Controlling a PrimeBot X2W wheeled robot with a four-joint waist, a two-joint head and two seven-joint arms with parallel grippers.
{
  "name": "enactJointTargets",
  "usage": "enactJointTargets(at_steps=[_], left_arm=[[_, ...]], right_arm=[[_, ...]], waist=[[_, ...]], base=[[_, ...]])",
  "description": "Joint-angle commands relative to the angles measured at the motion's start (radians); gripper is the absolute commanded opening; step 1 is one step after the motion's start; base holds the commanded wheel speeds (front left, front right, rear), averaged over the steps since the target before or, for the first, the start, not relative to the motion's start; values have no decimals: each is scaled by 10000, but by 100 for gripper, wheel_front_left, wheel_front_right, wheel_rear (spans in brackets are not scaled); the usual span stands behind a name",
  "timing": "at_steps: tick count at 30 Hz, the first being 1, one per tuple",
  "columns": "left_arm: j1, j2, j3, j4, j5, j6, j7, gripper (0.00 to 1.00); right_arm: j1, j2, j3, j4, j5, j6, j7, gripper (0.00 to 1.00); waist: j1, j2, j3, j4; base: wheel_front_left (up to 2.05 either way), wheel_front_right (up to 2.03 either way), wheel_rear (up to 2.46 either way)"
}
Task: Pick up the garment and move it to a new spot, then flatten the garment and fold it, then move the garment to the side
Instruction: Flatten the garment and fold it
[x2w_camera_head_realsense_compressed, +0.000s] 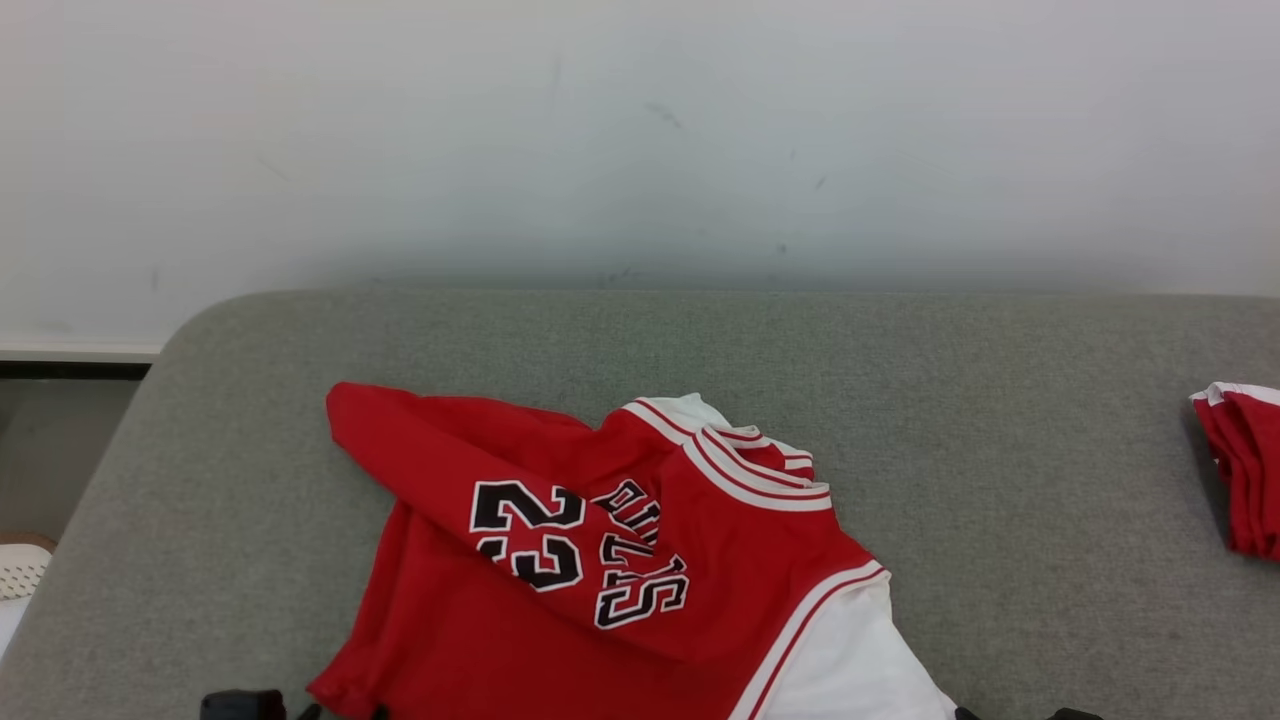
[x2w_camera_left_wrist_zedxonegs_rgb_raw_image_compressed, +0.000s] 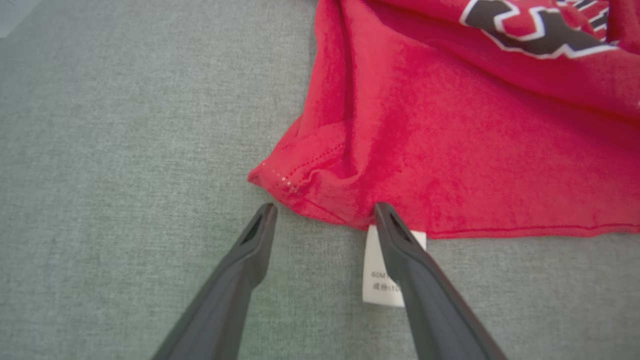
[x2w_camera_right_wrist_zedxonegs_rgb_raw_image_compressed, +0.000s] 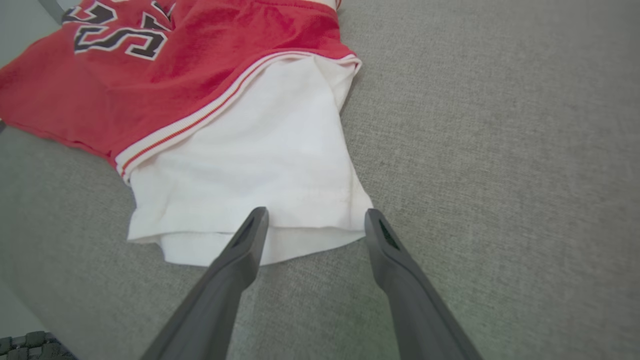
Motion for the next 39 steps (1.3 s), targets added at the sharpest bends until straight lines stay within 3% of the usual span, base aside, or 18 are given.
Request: enactJointTargets(at_steps=[1,16,17,18,19,20,21,28,35,39], left_arm=[[-144,97,7,31,-176,-36,35,100],[-965,89,-486,552,-878,-65,442,100],[-1004,38,-584,575,-973,-63,493,80],[-1064,-10,-704,537,-1113,-65,516,47],[-1127,-25,-780,509,-1245,-67,499,27],[-1154,0,-866,491,-1374,-68,525,0],[-1166,45,-949,469,-1476,-69,570,0],[-1149,30,-1116,-618,-3055,-71,997,0],[-789,375,-734,-3591,-4518,-56,1929,0],[-735,338,-516,-5724,-5237,196,2684,0]], right_arm=[[-112,-74,28,48,49,-30,7,100],[-916,-153,1215,526,831,-26,810,100],[-985,-143,1356,550,942,-19,893,100],[-1034,-98,1499,559,1123,-16,982,100],[-1100,-77,1655,565,1278,-13,1064,76],[-1172,-67,1786,560,1406,-4,1090,32],[-1220,-4,1885,545,1682,-4,1101,0],[-1723,-52,1667,-169,4130,-18,667,0],[-1770,-898,587,-1966,6451,-18,115,0],[-1661,-1586,-283,-3353,7344,-18,-185,0]], waist=[[0,0,25,19],[0,0,544,33],[0,0,565,38],[0,0,583,48],[0,0,595,60],[0,0,595,69],[0,0,591,76],[0,0,419,140],[0,0,-53,151],[0,0,-305,84]], base=[[0,0,0],[0,0,0],[0,0,0],[0,0,0],[0,0,0],[0,0,0],[0,0,0],[0,0,0],[0,0,0],[0,0,0]])
